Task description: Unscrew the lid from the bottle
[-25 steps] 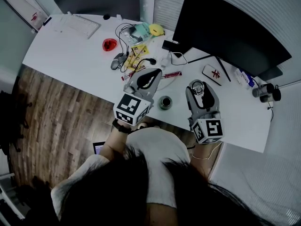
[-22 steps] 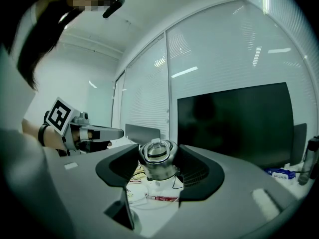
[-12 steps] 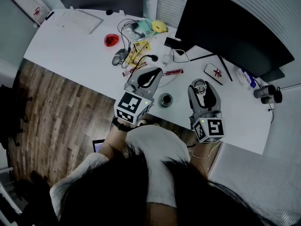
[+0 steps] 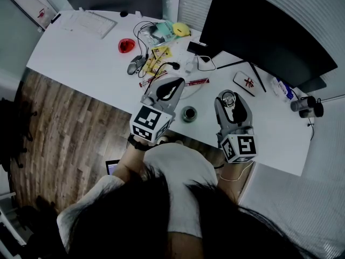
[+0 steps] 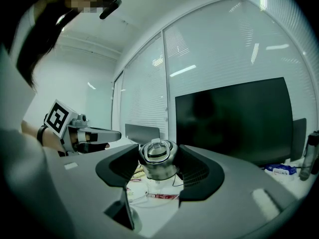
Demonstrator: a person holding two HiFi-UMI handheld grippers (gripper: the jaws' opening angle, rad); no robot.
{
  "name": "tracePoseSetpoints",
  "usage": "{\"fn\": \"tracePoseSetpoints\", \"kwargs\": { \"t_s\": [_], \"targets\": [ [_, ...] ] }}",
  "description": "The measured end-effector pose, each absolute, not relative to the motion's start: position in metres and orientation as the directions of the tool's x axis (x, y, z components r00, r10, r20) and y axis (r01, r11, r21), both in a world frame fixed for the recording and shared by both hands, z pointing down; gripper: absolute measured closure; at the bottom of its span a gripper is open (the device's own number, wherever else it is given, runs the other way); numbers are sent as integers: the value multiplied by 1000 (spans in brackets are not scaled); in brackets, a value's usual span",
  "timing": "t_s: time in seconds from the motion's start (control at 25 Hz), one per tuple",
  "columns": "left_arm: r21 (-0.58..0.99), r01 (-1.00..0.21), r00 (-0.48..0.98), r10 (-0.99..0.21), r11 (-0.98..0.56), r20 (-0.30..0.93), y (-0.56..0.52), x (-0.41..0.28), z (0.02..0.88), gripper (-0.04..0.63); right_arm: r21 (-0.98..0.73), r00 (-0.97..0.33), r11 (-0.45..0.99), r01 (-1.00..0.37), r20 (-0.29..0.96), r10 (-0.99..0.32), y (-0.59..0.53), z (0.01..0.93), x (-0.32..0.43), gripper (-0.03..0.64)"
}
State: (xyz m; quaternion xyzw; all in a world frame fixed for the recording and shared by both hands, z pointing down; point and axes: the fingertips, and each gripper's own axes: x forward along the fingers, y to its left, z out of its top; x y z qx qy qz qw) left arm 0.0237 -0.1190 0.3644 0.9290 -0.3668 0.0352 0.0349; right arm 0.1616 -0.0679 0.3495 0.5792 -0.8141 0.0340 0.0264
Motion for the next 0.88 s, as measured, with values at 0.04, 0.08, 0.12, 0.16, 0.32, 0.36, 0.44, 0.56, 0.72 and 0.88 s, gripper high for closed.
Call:
{"fn": "tracePoseSetpoints", "kwargs": {
  "t_s": [0.04, 0.08, 0.12, 0.16, 0.32, 0.36, 0.44, 0.56, 0.72, 0.88],
  "targets": [
    [39, -684, 728, -680, -728, 91, -119, 24, 364, 537, -25, -328, 328, -945, 82, -941, -68, 349, 162, 365],
    [39, -685, 728, -680, -728, 91, -119, 24, 364, 537, -25, -329, 328, -944, 81, -941, -68, 349, 162, 365],
    [39, -685, 727, -680, -728, 91, -119, 24, 364, 537, -25, -329, 328, -944, 80, -941, -68, 349, 162, 365],
    [39, -685, 728, -680, -728, 91, -119, 24, 364, 537, -25, -329, 328, -944, 80, -941, -68, 349, 161, 364],
    [39, -686, 727, -680, -727, 93, -120, 23, 365, 537, -29, -329, 327, -944, 80, -941, -69, 348, 162, 365],
    [39, -686, 726, -681, -727, 94, -119, 23, 365, 537, -29, -329, 328, -944, 80, -941, -69, 348, 162, 365],
    [40, -687, 725, -682, -726, 96, -119, 23, 366, 537, -29, -330, 329, -944, 79, -941, -69, 348, 161, 365],
    [39, -688, 725, -683, -725, 96, -119, 22, 366, 537, -30, -334, 332, -943, 79, -939, -69, 347, 160, 365],
    [39, -688, 725, -682, -725, 100, -120, 21, 368, 537, -32, -335, 334, -942, 79, -939, -70, 348, 160, 364],
    [41, -686, 726, -680, -727, 100, -120, 21, 368, 537, -35, -332, 330, -943, 79, -940, -70, 348, 160, 364]
  ]
}}
